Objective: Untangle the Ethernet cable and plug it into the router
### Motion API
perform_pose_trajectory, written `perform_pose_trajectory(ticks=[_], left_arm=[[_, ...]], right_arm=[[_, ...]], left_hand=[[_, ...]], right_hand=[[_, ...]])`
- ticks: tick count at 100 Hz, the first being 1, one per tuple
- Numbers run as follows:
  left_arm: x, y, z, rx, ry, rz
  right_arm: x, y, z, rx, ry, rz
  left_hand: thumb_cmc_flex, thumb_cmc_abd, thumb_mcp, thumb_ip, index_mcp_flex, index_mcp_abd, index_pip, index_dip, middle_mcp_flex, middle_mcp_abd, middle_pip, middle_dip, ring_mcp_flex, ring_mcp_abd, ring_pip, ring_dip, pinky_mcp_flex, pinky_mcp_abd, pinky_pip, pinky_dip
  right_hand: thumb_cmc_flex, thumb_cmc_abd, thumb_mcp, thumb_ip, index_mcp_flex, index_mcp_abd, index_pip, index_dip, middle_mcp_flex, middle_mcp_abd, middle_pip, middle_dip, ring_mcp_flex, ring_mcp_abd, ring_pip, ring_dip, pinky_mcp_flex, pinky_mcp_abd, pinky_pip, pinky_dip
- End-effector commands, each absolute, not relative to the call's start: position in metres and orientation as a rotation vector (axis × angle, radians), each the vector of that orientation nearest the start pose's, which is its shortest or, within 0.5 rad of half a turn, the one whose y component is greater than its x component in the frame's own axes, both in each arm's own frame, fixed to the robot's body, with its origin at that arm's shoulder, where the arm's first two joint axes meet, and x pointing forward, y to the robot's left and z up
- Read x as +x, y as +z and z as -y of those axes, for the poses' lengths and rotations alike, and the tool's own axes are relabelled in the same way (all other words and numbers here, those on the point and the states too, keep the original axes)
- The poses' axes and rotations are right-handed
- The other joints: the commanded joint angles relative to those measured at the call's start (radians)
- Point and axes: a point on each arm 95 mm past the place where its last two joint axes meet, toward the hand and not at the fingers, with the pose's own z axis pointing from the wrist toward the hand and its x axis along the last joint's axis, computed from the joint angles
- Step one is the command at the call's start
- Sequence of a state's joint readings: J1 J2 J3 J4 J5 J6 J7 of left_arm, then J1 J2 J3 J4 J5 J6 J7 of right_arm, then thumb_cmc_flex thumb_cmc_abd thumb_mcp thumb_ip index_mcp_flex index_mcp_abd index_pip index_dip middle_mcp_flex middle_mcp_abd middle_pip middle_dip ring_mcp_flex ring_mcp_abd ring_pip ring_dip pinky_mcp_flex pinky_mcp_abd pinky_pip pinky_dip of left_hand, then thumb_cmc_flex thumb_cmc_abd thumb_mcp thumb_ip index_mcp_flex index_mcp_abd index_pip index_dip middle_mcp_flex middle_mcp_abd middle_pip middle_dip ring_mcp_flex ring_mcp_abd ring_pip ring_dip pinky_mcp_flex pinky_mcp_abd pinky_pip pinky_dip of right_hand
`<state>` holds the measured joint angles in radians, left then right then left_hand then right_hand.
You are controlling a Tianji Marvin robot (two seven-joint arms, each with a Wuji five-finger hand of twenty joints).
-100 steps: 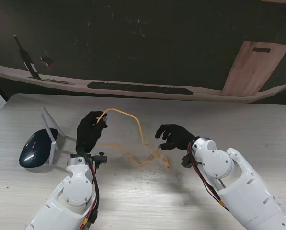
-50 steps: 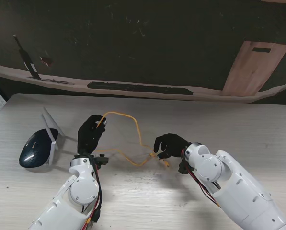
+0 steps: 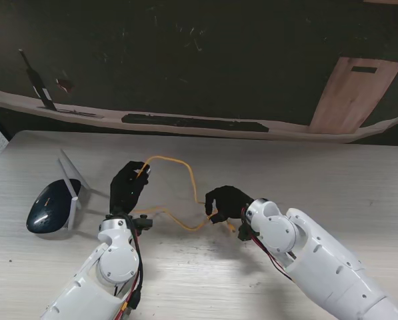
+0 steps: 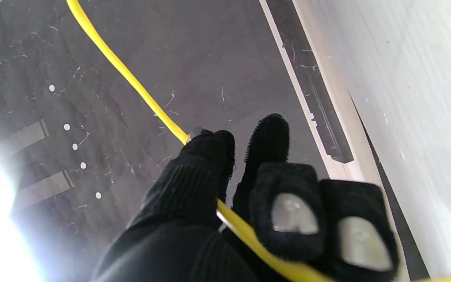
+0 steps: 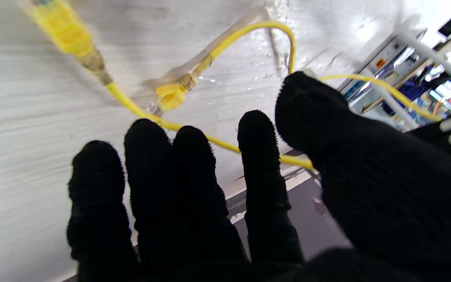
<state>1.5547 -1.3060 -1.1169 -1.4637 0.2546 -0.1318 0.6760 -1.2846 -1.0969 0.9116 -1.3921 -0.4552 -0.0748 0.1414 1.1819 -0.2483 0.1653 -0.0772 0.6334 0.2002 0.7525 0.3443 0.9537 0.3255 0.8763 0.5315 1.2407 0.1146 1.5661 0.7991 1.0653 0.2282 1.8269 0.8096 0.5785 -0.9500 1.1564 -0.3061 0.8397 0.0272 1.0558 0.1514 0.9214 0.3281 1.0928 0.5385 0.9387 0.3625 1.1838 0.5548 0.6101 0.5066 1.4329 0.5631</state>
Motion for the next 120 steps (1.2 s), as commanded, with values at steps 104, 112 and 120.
perform_pose_trajectory(ticks=[104,112,120], left_arm=[[0.391,-0.336,0.046,-1.786,-2.077,-0.291],[0.391,-0.336,0.046,-1.789,-2.078,-0.289],[0.390,-0.336,0.046,-1.791,-2.079,-0.286]], right_arm=[[0.427,-0.404,-0.154,1.203,1.579,-1.921],[0.429,-0.408,-0.156,1.151,1.552,-1.957],[0.431,-0.412,-0.158,1.135,1.512,-1.989]], left_hand=[[0.051,0.039,-0.053,0.031,-0.008,0.007,-0.027,-0.007,0.007,0.014,-0.009,-0.023,0.024,0.300,0.051,-0.005,0.031,-0.017,0.267,-0.008],[0.052,0.040,-0.054,0.032,-0.007,0.007,-0.027,-0.007,0.006,0.014,-0.009,-0.023,0.024,0.302,0.048,-0.006,0.030,-0.015,0.267,-0.010],[0.053,0.039,-0.055,0.032,-0.007,0.008,-0.028,-0.006,0.004,0.015,-0.011,-0.024,0.023,0.303,0.043,-0.008,0.029,-0.012,0.267,-0.013]], right_hand=[[-0.202,-0.070,0.045,0.133,-0.016,0.042,-0.062,0.236,-0.272,0.031,0.110,0.050,-0.256,-0.047,0.060,0.098,-0.227,-0.083,0.059,0.050],[-0.194,-0.073,0.039,0.137,-0.005,0.025,0.020,0.290,-0.284,0.033,0.122,0.044,-0.263,-0.048,0.062,0.103,-0.234,-0.083,0.060,0.054],[-0.138,-0.084,0.050,0.089,0.001,0.028,0.064,0.248,-0.282,0.039,0.124,0.033,-0.262,-0.042,0.058,0.103,-0.235,-0.076,0.056,0.055]])
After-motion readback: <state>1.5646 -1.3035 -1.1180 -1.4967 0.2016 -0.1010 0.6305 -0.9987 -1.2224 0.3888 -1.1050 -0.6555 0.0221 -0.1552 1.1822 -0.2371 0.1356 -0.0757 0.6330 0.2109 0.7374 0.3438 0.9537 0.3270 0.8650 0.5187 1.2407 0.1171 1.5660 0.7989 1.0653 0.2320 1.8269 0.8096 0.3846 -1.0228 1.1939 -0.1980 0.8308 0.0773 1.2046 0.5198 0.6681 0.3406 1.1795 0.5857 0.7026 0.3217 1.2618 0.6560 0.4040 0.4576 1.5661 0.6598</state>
